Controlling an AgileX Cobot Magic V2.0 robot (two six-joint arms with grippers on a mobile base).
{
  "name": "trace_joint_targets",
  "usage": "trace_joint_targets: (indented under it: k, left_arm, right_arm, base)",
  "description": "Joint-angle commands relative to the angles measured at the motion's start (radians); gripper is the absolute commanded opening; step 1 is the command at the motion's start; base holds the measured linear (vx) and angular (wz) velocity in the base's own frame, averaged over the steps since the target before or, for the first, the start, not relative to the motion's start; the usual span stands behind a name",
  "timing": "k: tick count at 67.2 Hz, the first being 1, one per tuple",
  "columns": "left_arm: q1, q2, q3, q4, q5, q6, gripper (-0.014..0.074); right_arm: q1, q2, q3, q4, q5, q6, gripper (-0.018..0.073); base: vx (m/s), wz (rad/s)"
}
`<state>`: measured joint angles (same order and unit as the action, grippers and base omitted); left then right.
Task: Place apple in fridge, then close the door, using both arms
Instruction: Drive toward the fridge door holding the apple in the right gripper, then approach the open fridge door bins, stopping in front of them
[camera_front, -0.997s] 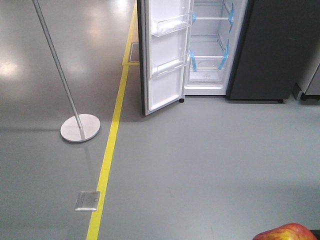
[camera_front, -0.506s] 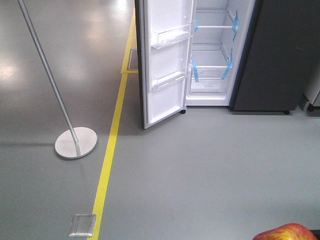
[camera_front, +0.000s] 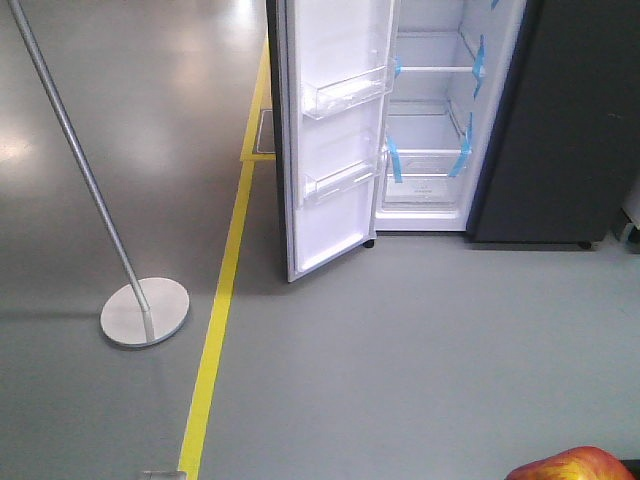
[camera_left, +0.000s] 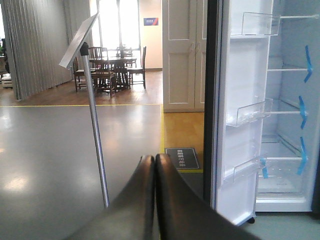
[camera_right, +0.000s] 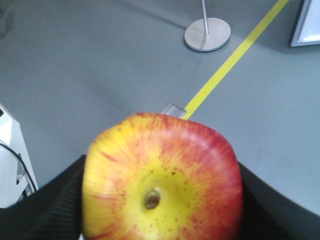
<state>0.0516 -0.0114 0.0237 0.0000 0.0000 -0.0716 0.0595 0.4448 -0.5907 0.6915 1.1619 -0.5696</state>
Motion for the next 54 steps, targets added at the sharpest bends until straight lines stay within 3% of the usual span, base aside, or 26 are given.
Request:
trace_joint_targets:
  k: [1,54]
  left_arm:
    - [0.001,-0.013,-0.017,0.0,-0.068,-0.002,-0.0006]
    - [0.001,-0.013,-0.017,0.0,-0.068,-0.002,-0.0006]
  right_arm:
    - [0.0,0.007,-0.025,0.051,-0.039,-0.005,0.0088]
    - [0.0,0.007,-0.025,0.051,-0.039,-0.005,0.0088]
  base:
    - [0.18,0.01]
    - [0.2,0.02]
